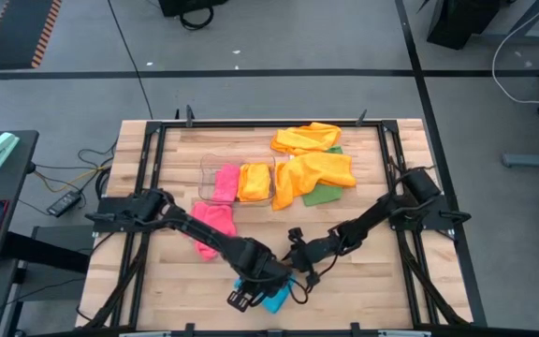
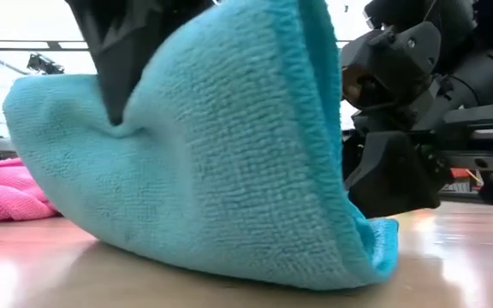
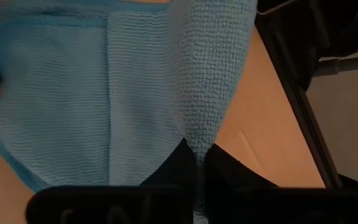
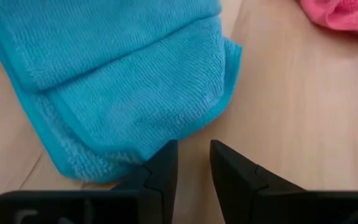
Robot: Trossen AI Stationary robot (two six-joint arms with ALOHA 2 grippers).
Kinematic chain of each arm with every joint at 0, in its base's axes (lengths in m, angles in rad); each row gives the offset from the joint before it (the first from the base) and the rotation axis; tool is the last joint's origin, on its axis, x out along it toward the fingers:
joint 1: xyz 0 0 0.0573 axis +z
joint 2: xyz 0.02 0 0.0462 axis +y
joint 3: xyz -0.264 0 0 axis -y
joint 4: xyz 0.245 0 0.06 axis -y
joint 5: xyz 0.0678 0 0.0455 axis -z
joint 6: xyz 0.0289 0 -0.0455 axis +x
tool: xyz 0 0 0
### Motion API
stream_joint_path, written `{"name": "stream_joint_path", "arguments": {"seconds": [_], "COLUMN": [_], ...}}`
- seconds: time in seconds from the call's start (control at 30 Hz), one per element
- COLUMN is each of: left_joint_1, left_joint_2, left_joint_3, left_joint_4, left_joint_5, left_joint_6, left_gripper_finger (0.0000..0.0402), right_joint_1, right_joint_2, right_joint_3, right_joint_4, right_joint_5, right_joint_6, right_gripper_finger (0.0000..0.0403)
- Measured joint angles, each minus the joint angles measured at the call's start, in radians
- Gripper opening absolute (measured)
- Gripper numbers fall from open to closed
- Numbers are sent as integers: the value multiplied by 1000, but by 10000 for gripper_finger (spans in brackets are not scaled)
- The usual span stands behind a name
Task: Fold microfiber towels
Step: Fold the blue microfiber cloth
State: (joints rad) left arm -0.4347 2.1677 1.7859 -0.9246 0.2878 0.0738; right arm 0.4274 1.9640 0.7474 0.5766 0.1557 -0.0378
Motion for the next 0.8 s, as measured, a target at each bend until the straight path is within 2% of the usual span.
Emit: {"name": "stream_joint_path", "arguments": {"seconds": [0.13, 0.3, 0.43, 0.6, 0.8], "left_joint_1": [7, -1, -2, -1, 0], "left_joint_2": [0, 0, 0, 0, 0], "left_joint_3": [0, 0, 0, 0, 0], "left_joint_4": [1, 7, 13, 17, 29], "left_joint_5": [3, 21, 24, 23, -1], "left_joint_6": [-3, -8, -9, -3, -3], "left_gripper_finger": [15, 36, 26, 16, 34], "right_joint_1": [0, 1, 1, 1, 4], "right_joint_2": [-3, -63, -109, -78, -42], "right_joint_3": [6, 0, 2, 1, 3], "right_joint_4": [-22, -84, -129, -135, -114], "right_joint_5": [4, 8, 39, 47, 41], "right_joint_6": [3, -2, -1, -8, 10], "right_gripper_finger": [104, 104, 103, 96, 90]}}
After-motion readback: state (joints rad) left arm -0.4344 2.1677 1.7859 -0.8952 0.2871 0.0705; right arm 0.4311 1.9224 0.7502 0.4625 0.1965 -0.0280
